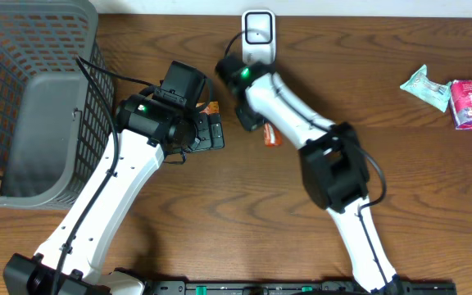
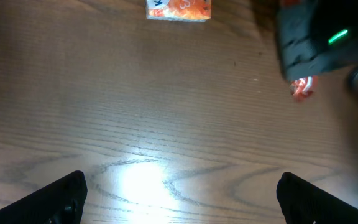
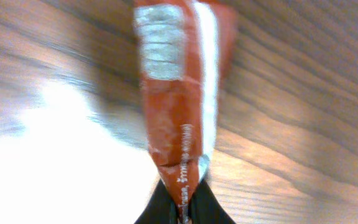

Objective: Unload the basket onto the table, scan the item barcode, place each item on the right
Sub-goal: 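Lower the red bar onto the table and open the right gripper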

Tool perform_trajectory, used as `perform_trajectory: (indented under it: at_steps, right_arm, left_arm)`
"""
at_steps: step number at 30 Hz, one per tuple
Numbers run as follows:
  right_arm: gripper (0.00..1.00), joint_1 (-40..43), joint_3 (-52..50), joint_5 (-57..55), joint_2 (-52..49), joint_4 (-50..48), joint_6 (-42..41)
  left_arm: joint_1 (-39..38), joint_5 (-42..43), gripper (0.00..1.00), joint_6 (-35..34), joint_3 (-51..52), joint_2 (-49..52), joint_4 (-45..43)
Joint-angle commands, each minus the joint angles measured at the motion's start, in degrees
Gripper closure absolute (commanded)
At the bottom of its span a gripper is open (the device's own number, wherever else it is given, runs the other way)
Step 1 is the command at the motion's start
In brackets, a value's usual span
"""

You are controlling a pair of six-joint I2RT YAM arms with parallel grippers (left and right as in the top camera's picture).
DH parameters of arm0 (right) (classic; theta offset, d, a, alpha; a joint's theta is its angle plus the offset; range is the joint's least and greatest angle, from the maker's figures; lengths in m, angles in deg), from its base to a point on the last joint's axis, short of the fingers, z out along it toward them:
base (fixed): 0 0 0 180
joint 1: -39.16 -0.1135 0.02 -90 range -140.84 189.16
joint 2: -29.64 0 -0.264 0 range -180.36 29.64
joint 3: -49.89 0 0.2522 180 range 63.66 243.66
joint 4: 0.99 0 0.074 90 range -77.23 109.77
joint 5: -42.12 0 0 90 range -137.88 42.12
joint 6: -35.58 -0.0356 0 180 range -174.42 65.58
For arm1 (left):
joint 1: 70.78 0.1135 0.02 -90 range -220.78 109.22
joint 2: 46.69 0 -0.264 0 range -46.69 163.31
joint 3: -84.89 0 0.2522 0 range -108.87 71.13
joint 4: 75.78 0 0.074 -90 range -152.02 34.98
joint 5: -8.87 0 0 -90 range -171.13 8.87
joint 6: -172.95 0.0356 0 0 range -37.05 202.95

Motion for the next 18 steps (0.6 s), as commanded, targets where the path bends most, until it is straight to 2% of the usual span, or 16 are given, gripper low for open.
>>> perform_trajectory:
  at_steps: [1, 4, 10, 13, 16, 18]
  right_arm:
    - [0.99, 6.6, 7.4, 29.5, 0.0, 2.3, 5.1]
    - [0.99, 11.9, 7.7, 45.8, -0.1, 2.8, 7.2]
    - [0.99, 21.2, -0.2, 67.3, -0.1, 1.0, 10.1]
    - [0.99, 24.5, -7.0, 75.3, -0.1, -2.8, 10.1]
    - [0.98, 27.9, -12.7, 78.6, -0.1, -6.0, 8.1]
    - [0.93, 30.3, -15.1, 77.9, -0.1, -6.4, 6.8]
  left_arm:
    - [0.2, -0.4, 0.02, 0.3, -0.2, 0.2, 0.2]
    - [0.2, -0.4, 0.02, 0.3, -0.2, 0.2, 0.2]
    - [0.2, -0.4, 0.02, 0.3, -0.2, 0.2, 0.2]
    - [0.2, -0.4, 0.02, 0.3, -0.2, 0.2, 0.2]
    - [0.2, -0.4, 0.02, 0.3, -0.2, 0.2, 0.2]
    - [0.2, -0.4, 0.02, 0.3, -0.2, 0.2, 0.2]
